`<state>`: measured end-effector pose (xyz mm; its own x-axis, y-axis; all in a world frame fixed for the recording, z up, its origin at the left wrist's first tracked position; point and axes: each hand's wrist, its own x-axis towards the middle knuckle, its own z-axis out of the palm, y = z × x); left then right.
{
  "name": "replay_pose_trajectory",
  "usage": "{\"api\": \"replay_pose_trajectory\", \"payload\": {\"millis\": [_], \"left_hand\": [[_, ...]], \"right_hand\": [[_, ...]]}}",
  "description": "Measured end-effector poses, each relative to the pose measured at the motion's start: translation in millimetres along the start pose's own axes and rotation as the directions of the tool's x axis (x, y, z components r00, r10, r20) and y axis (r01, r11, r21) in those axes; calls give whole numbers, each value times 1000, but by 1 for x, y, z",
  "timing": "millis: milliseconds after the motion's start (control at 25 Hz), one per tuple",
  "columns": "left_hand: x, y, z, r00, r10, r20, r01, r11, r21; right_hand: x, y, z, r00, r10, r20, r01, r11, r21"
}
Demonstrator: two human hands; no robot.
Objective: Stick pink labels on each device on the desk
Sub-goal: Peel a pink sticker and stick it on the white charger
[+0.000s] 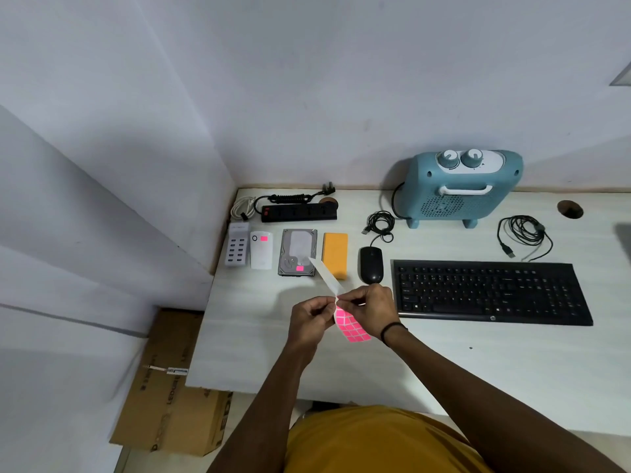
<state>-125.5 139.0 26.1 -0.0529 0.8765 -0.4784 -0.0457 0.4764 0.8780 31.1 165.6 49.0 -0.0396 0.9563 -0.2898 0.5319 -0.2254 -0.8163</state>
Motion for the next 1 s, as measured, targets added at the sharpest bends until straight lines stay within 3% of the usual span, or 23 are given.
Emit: {"api": "replay_pose_trajectory", "payload": {"millis": [80,160,280,360,560,800,1000], "left_hand": [[0,-4,1,1000,-16,-18,16,1000,22],[1,-12,3,995,-62,-77,67,996,58],[3,-26,0,965,-157,-210,187,973,133],[-3,-36,-2,936,-230,-267,268,957,113],[-9,-53,-5,888,-363,-281,407,906,115],[-13,-59,12,890,-353,-288,431,858,279],[-25,-45,1,887,-347,-304,404,902,153]], "right_hand": [[-1,5,2,999,50,12,-51,996,71],[-2,11,3,983,181,30,-182,940,289],[-6,19,2,927,361,101,-347,725,595],[-9,23,-2,897,414,153,-403,627,667],[-12,24,-10,866,436,245,-473,559,681],[-23,34,-18,850,409,333,-519,535,667],[-27,25,1,836,362,412,-548,573,609]]}}
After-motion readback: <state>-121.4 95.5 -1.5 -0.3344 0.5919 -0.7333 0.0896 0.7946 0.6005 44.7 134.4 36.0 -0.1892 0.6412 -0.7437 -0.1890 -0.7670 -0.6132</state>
